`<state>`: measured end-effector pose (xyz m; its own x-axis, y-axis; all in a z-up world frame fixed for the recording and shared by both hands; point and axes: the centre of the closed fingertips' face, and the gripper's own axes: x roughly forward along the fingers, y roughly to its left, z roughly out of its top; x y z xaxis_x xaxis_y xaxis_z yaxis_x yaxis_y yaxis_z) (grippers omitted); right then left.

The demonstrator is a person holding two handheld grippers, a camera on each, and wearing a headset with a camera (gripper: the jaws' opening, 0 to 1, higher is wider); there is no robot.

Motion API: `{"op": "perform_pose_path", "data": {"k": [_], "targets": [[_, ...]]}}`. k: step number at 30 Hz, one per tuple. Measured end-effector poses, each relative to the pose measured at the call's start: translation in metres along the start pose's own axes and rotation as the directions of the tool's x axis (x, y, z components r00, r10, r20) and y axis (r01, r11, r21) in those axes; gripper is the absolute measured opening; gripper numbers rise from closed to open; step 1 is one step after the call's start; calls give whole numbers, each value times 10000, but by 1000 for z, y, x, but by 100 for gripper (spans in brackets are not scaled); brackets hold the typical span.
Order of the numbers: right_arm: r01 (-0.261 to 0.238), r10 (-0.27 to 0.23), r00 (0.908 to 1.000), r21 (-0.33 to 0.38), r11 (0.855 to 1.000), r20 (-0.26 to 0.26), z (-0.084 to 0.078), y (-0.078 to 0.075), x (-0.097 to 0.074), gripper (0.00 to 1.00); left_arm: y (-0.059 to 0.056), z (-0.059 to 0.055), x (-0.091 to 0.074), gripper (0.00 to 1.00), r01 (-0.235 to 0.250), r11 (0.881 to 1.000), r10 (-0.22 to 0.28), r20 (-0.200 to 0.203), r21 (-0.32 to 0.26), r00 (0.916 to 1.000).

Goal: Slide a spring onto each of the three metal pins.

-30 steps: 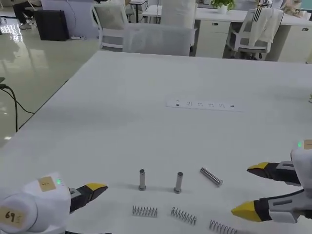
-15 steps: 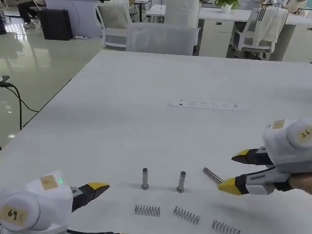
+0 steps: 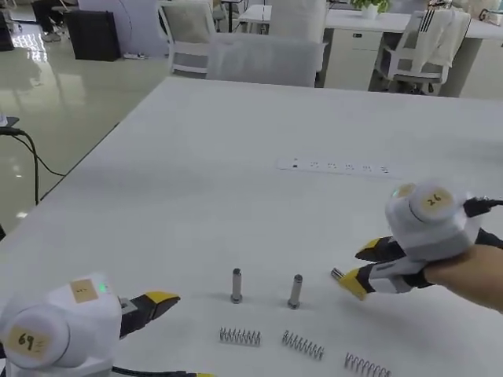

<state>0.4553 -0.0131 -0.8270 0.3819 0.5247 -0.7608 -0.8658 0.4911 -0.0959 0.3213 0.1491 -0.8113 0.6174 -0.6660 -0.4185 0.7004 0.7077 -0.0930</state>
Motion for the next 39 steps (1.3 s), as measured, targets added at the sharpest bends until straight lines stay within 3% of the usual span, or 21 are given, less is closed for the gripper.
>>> {"op": "perform_pose_path", "data": {"k": [6,17,39], "targets": [[209,-202,9990,164,9996,-397,0,-4,9,18,0,0,0,77,15,10000,-15,10,-24,10000],[305,-269,9949,368,9989,-969,-7,-7,20,9,0,-2,1,76,41,10000,-41,5,-78,10000],[280,-112,9851,961,9950,-1716,-14,-7,37,6,2,-6,1,75,54,9999,-55,-72,-150,10000]]}}
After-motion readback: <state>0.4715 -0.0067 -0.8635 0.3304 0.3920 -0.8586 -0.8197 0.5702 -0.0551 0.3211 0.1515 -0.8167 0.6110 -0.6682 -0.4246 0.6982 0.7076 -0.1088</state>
